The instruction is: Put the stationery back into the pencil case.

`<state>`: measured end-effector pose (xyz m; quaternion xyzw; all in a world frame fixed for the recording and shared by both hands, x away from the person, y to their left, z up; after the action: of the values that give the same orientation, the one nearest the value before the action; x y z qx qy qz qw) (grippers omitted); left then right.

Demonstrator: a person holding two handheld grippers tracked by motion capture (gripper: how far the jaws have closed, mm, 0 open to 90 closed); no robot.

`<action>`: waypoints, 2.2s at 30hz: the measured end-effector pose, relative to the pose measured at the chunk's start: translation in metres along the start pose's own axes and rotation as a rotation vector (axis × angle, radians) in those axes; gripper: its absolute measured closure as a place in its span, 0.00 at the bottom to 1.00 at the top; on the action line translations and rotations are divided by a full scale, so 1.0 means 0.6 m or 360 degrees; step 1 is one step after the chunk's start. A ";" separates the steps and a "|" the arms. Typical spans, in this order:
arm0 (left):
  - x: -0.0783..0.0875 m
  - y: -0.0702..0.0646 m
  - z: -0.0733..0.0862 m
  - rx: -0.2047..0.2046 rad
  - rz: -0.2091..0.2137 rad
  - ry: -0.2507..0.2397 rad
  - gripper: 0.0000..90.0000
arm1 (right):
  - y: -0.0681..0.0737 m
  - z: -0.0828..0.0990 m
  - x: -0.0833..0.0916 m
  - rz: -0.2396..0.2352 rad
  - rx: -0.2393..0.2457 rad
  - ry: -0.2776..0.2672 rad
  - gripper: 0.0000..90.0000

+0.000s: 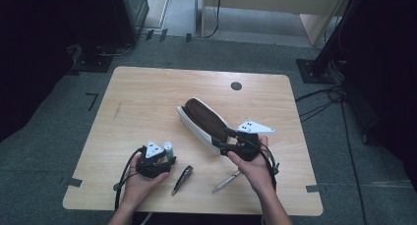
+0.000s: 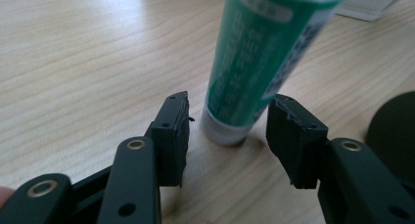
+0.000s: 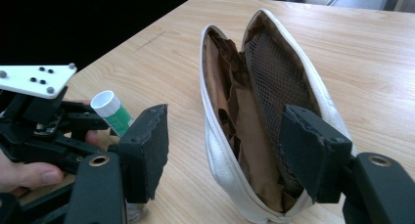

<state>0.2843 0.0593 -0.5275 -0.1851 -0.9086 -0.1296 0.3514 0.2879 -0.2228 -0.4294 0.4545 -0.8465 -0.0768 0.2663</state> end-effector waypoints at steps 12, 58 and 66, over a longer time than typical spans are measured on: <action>-0.008 -0.006 -0.012 -0.0035 -0.0020 -0.0072 0.73 | 0.019 0.001 -0.021 -0.0074 0.0041 0.0012 0.42; 0.070 -0.041 -0.100 -0.0121 0.0384 -0.0154 0.74 | 0.115 -0.020 -0.121 -0.0352 0.0340 0.0065 0.68; 0.068 -0.039 -0.100 -0.0099 0.0434 -0.0144 0.73 | 0.121 -0.018 -0.122 -0.0269 0.0444 0.0071 0.73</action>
<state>0.2816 0.0263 -0.4589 -0.3231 -0.8855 -0.1003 0.3186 0.2732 -0.1203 -0.4213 0.5582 -0.8017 0.0295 0.2118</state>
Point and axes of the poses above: each handheld gripper's, and its own axes: x roughly backward along the jaws, z roughly out of its underside, y roughly to its left, the point moved 2 cm from there along -x, roughly forward along the jaws, and after that the axes turned 15 degrees about -z, right-handed, at the moved point
